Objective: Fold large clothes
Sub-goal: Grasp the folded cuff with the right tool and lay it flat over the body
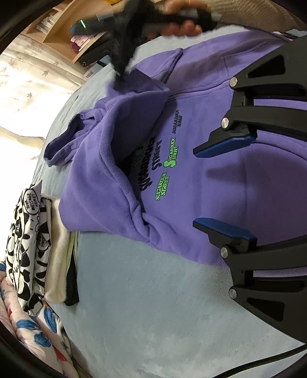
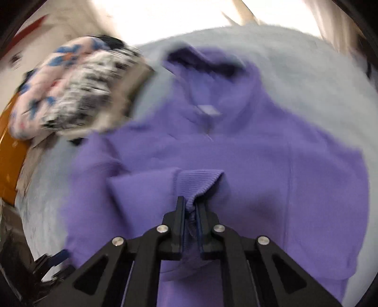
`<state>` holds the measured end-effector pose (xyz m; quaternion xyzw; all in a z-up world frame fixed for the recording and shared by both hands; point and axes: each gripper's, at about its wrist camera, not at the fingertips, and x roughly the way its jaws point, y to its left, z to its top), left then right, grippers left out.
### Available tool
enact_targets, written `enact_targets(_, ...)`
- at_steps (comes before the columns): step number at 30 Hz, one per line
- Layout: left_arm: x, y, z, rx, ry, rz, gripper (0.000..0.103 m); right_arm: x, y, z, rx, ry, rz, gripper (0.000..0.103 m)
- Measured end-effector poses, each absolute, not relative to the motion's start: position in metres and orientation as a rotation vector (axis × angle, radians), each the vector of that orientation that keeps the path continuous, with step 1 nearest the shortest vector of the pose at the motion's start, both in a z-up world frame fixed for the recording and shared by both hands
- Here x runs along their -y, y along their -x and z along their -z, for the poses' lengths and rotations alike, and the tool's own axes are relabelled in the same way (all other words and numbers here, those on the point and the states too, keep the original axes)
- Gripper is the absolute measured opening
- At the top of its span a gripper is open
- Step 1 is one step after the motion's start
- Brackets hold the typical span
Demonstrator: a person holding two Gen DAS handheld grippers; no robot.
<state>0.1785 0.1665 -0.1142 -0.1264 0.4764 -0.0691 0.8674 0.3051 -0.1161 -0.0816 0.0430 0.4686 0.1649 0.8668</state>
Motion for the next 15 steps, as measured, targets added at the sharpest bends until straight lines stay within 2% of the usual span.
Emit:
enact_targets(6, -0.167, -0.179, 0.113, -0.991, 0.271, 0.144, 0.051, 0.074, -0.266, -0.017, -0.656, 0.005, -0.426, 0.007)
enact_targets(8, -0.167, -0.179, 0.114, -0.989, 0.267, 0.146, 0.051, 0.071, -0.263, -0.034, -0.568, 0.043, -0.393, 0.007)
enact_targets(12, -0.168, -0.18, 0.116, -0.99, 0.265, 0.146, 0.051, 0.094, -0.27, -0.041, -0.504, 0.056, -0.238, 0.007)
enact_targets(15, -0.166, -0.182, 0.117, -0.997, 0.256, 0.146, 0.051, 0.135, -0.292, -0.014, -0.581, 0.021, -0.078, 0.008)
